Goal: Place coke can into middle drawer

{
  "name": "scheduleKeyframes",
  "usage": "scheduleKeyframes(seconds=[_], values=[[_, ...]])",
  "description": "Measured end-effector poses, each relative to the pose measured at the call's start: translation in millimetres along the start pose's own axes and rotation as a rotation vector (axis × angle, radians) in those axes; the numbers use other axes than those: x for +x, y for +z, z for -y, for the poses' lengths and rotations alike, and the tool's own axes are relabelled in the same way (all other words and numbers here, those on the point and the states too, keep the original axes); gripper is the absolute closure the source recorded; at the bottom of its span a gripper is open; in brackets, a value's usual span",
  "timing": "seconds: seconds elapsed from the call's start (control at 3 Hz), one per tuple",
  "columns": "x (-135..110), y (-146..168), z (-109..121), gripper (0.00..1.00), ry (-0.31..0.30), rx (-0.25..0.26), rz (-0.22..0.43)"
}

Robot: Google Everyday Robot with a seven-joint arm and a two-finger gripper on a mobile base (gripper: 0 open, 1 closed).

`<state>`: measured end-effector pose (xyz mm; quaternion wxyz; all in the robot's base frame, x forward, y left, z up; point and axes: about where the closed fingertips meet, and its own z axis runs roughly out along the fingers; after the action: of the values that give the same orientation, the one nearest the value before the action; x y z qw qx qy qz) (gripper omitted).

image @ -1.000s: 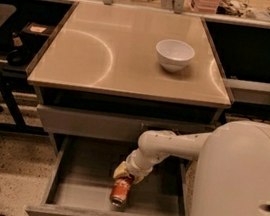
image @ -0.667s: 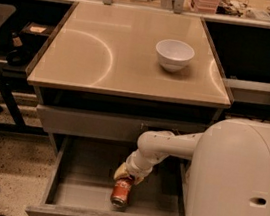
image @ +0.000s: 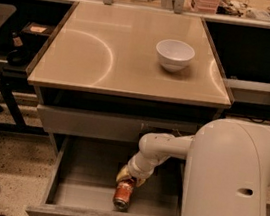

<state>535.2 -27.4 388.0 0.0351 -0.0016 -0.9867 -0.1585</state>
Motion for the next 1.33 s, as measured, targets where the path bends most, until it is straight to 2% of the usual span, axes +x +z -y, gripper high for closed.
scheduleKeyframes(seconds=[0.33,0.67,1.33], values=[[0.0,3.5,4.9,0.98,0.028,-0.016,-0.026],[0.0,3.5,4.9,0.79,0.028,-0.016,-0.026],[0.1,3.6,4.9,0.33,0.028,-0.016,-0.026]])
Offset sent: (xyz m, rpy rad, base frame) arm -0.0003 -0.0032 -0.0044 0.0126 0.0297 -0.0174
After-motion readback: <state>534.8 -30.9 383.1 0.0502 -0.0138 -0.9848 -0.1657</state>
